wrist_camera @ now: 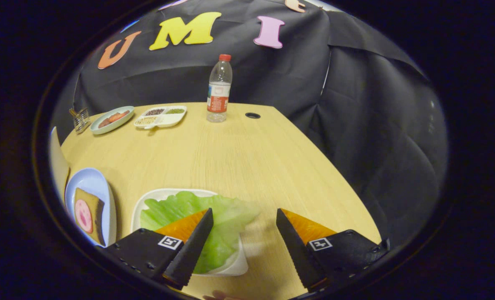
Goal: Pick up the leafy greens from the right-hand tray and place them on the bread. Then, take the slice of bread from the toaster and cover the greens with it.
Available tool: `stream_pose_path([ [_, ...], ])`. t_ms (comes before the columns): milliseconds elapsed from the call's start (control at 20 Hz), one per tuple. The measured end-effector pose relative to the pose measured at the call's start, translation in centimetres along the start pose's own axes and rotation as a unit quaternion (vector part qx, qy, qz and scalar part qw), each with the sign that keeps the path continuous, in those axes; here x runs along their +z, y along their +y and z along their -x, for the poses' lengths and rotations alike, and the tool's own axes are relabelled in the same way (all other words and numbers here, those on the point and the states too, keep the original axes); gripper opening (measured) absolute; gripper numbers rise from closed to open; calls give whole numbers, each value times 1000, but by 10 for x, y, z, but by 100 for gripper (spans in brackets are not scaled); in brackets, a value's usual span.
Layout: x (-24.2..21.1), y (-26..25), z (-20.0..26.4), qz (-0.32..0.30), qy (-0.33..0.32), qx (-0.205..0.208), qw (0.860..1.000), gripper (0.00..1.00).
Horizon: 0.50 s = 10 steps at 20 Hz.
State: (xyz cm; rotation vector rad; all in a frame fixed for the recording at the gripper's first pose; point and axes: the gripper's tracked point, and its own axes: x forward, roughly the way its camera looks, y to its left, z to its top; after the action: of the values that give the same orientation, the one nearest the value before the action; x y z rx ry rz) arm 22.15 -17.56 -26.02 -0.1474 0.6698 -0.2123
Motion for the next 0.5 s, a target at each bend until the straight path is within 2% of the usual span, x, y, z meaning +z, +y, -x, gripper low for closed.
stream_pose_path([
  [50,3,2,-1,-8,-5,8,1000,94],
  [150,3,8,-4,-5,3,22,1000,88],
  [250,7,13,-5,7,2,31,999,78],
  [350,8,20,-4,13,5,41,999,54],
  [450,11,16,-4,13,-2,39,999,26],
  [500,8,20,0,5,1,51,999,11],
])
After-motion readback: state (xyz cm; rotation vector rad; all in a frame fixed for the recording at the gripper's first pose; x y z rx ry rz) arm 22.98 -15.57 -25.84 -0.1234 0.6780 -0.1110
